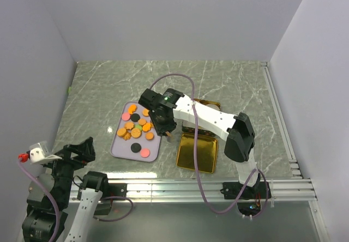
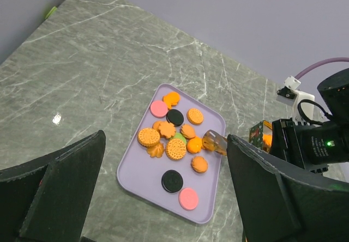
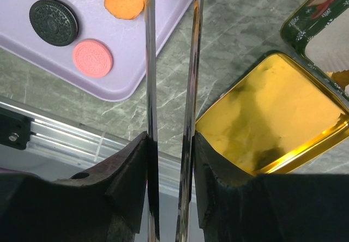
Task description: Pack the cookies
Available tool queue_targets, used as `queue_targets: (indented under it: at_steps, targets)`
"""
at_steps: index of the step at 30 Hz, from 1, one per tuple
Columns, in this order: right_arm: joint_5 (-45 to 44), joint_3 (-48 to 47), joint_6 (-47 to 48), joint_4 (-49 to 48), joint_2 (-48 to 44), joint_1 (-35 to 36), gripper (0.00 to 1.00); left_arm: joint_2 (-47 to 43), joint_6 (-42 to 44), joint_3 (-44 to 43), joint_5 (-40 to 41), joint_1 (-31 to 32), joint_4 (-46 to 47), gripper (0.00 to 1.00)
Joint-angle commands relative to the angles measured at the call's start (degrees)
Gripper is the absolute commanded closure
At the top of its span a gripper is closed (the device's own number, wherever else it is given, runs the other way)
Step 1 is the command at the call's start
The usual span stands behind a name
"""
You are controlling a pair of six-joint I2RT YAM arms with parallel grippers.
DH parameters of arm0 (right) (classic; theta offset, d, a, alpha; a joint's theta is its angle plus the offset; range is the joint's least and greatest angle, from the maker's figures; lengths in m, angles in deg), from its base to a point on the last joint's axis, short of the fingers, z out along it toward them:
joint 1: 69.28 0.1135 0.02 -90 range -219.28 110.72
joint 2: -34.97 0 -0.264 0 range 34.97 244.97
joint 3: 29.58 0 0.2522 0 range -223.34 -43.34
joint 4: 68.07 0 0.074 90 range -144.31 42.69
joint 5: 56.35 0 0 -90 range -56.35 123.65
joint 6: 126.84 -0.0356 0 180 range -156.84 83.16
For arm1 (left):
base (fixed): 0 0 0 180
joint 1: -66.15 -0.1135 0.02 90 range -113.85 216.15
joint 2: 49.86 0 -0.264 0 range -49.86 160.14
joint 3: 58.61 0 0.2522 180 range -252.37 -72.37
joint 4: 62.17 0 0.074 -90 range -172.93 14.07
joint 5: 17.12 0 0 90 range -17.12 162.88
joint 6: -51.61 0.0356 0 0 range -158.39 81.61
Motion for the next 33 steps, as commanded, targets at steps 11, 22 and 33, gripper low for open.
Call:
queue_targets:
  at_steps: [11,22,33]
  targets:
    - [-4.7,-10.8,-0.6,4.1,-0.7,0.3,0.67,-0.5,1.2,0.0,-0.8,0.1,2.3,0.01]
    - [-5.4,-3.6,-0.2,1.5,-8.5,-3.1,0.68,-0.5,1.3,0.2,-0.9,0.0,2.4,0.01]
    - [-1.3,-10.6,0.1,-0.5,-0.1,-1.6,0.45,0.0,1.6,0.2,-1.6,0.1,2.6,0.01]
